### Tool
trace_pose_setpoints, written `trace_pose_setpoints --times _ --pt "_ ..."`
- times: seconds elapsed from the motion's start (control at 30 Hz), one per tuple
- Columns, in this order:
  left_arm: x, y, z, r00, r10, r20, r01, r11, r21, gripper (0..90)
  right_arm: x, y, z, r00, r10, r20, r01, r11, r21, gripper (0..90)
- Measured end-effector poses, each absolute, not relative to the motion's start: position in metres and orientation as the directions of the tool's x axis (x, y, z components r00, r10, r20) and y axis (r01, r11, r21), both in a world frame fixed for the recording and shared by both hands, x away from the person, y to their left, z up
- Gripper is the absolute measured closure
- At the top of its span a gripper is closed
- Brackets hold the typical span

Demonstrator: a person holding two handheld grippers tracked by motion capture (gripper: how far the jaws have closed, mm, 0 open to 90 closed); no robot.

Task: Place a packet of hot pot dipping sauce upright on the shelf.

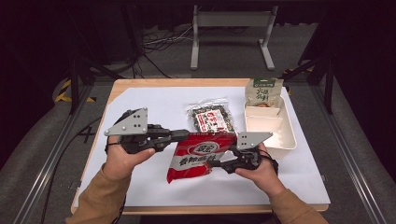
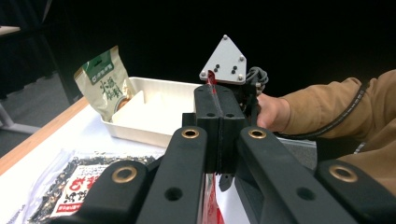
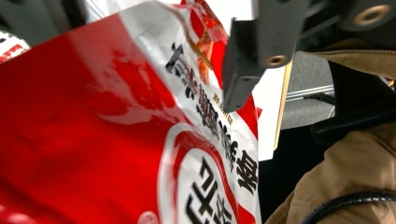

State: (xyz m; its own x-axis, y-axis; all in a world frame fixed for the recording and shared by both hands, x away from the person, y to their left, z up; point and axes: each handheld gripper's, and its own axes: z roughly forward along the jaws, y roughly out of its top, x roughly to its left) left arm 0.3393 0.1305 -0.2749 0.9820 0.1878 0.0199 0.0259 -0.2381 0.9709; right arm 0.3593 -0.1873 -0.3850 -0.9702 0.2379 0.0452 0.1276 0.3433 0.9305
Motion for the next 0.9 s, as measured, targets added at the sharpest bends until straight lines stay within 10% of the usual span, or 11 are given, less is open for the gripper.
trace_pose_setpoints --times 0.27,0.9 --pt "0.340 0.136 -0.274 0.977 0.212 0.024 0.027 -0.232 0.972 90.0 0.359 -0.189 -0.383 -0.982 0.187 0.016 0.086 0.375 0.923 87.5" --pt "0.350 0.142 -0.281 0.971 0.234 -0.038 0.087 -0.202 0.976 89.5 0.356 -0.203 -0.352 -0.985 0.173 -0.019 0.065 0.471 0.880 89.5"
